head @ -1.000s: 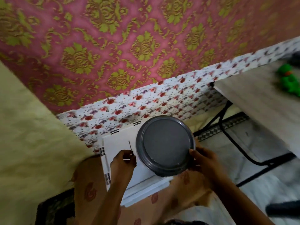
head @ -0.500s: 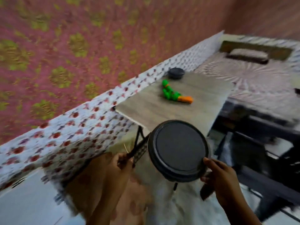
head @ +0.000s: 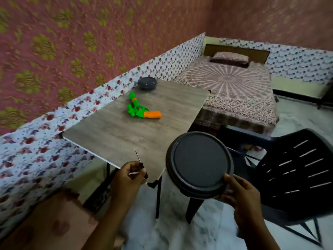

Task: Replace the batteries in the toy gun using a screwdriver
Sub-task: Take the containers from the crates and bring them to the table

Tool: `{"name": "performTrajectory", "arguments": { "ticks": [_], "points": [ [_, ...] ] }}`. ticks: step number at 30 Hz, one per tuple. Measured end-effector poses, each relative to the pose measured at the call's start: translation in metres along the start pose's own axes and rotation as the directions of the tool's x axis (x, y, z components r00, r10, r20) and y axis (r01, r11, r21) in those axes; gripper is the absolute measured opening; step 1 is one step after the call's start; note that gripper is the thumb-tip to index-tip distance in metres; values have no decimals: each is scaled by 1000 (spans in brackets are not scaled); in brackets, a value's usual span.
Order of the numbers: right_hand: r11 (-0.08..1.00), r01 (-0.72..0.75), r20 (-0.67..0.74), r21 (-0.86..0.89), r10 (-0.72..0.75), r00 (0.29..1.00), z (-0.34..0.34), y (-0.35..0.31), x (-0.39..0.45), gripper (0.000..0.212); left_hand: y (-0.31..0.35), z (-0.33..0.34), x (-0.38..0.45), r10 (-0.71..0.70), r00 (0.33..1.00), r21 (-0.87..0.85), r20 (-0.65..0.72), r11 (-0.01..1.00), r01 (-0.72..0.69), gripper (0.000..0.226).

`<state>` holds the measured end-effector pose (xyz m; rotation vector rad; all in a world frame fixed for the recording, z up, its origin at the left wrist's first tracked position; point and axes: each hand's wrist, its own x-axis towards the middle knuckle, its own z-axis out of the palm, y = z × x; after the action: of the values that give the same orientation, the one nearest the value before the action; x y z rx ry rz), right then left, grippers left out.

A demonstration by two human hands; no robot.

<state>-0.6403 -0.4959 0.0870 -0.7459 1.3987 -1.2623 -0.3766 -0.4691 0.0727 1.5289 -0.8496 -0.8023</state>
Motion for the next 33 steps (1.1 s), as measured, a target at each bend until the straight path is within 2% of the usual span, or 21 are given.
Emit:
{"name": "performTrajectory", "arguments": {
  "ticks": [11, 15, 22, 27, 33],
  "points": [
    [996, -80, 41, -29, 82, 996, 45, -9, 111, 12, -9, 48, 98, -33, 999, -14, -33, 999, 33, 20],
    [992, -127, 74, -28, 129, 989, 81, -19, 169, 11, -12, 51, 159, -63, 992, -81, -108, 995, 55, 15],
    [985, -97, 155, -142, 119, 981, 146, -43, 250, 19, -17, 47, 237, -121, 973, -139, -198, 986, 94, 16],
    [979, -74, 212, -188, 114, 971, 202, -51, 288, 20, -27, 44, 270, -164, 954, -165, -249, 978, 125, 14],
    [969, -122, 272, -213, 178, 946, 258, -61, 331, 22, -37, 35, 293, -207, 918, -202, -339, 969, 144, 11]
  ]
}}
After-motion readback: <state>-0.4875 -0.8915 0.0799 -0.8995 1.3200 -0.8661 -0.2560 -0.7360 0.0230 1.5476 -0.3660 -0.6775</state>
